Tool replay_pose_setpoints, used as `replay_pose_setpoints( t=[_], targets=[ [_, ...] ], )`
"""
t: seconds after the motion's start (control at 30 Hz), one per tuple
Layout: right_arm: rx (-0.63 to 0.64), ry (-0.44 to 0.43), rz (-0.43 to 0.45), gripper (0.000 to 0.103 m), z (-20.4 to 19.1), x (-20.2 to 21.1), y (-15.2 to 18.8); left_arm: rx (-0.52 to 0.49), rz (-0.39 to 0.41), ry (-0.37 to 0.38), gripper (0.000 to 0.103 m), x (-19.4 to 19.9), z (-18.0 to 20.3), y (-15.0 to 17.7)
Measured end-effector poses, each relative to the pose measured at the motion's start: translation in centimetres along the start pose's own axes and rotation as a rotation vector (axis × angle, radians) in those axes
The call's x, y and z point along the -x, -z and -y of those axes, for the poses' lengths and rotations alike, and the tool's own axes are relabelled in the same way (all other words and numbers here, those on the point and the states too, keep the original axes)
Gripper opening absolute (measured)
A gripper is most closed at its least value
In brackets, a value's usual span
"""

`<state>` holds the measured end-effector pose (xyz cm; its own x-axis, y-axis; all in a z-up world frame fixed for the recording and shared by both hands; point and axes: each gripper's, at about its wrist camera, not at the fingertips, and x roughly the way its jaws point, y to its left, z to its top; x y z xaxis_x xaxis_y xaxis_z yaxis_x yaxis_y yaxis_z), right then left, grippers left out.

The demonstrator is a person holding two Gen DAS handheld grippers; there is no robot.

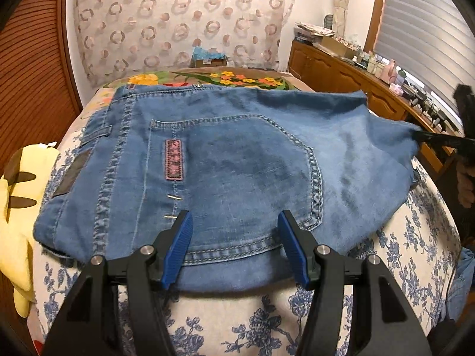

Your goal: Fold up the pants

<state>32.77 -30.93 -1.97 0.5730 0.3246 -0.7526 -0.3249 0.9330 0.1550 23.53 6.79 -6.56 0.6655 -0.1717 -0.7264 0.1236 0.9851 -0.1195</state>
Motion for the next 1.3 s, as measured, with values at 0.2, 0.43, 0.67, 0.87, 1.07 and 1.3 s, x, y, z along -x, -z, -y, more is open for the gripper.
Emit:
replay_pose_setpoints(
  t=[0.2,0.43,0.67,0.87,1.07,1.3],
  targets=[
    [-0.021,0.003,0.027,0.006,-0.8,4.5,1.7,0.016,0.036,-0.028,0.059,1.6,-1.5,0.0],
    [-0.048,0.05,-0.051,0.006,-0.7,1.7,5.0,0.043,0.049,-0.053,0.059,2.1,-3.1,-0.2],
    [-0.058,0.117,-0.048,0.04,-0.7,0.3,5.8,0.069,0.055,-0.092,0.059,2.7,-4.7,0.6],
    [-0.043,0.132,-0.081,0.042,-1.4,-1.1,6.5,0.124,0.061,-0.162,0.059,3.3,-8.1,1.2],
    [-0.009,0.157,-0.033,0.042,-1.8,-0.9,7.3,0.21,0.063,-0.242,0.059,3.5,-12.1,1.6],
    [0.004,0.157,0.002,0.042,-1.9,-0.9,7.9,0.31,0.023,-0.262,0.059,2.1,-14.7,2.4]
  ],
)
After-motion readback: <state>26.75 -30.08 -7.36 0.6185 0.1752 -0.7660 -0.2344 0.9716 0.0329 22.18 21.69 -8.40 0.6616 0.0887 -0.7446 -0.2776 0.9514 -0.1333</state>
